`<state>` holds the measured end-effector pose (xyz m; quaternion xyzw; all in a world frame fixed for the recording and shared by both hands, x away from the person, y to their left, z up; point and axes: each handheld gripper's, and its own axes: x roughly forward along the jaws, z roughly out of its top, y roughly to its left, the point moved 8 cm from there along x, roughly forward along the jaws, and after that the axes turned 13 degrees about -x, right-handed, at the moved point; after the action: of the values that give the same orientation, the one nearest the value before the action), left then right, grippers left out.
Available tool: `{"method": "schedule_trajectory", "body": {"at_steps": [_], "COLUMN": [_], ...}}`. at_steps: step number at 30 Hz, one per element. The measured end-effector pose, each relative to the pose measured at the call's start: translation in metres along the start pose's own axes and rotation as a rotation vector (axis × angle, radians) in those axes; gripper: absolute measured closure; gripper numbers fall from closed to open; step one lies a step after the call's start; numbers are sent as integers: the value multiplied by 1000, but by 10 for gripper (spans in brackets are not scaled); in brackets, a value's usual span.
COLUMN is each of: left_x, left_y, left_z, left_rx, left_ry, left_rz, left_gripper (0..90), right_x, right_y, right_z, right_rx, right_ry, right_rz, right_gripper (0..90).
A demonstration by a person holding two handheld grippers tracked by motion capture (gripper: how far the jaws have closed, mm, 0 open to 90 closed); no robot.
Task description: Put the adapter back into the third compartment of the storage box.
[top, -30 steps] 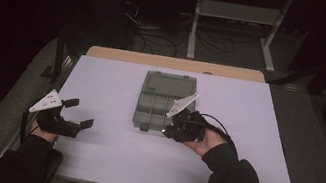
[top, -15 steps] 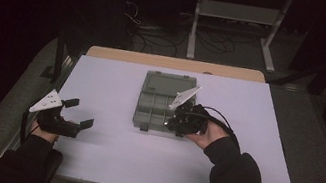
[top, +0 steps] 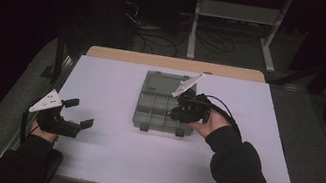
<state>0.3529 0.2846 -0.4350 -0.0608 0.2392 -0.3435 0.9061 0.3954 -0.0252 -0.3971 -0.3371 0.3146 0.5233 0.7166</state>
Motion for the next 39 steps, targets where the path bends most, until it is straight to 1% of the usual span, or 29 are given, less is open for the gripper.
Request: {"method": "schedule_trajectory", "body": {"at_steps": [4,6,11,12,18,22,26,31,36,39], "left_x": [0,0,0,0,0,0,0,0,0,0], "left_y": [0,0,0,0,0,0,0,0,0,0], "left_z": [0,0,0,0,0,0,0,0,0,0], "left_rx": [2,1,1,0,0,0,0,-1,-1,-1], "left_ry": [-1,1,1,0,0,-1,-1,-1,-1,-1], "left_rz": [0,0,-1,-2,-2,-3,-4,-4,-5,-7], "left_gripper": [0,0,0,0,0,0,0,0,0,0], "right_x": [2,6,10,11,11,12,13,20,27,30], "right_y": [-4,-8,-12,-14,-21,-27,-34,-41,-51,-55], "right_z": [0,-1,0,0,4,6,9,9,6,4], "right_rx": [5,7,19,16,31,30,44,47,76,84], "right_ry": [11,29,36,38,41,40,43,49,51,48], "right_rz": [-2,-4,-3,-4,-13,-22,-29,-45,-48,-50], "right_gripper": [750,750,750,750,750,750,750,750,750,750]}}
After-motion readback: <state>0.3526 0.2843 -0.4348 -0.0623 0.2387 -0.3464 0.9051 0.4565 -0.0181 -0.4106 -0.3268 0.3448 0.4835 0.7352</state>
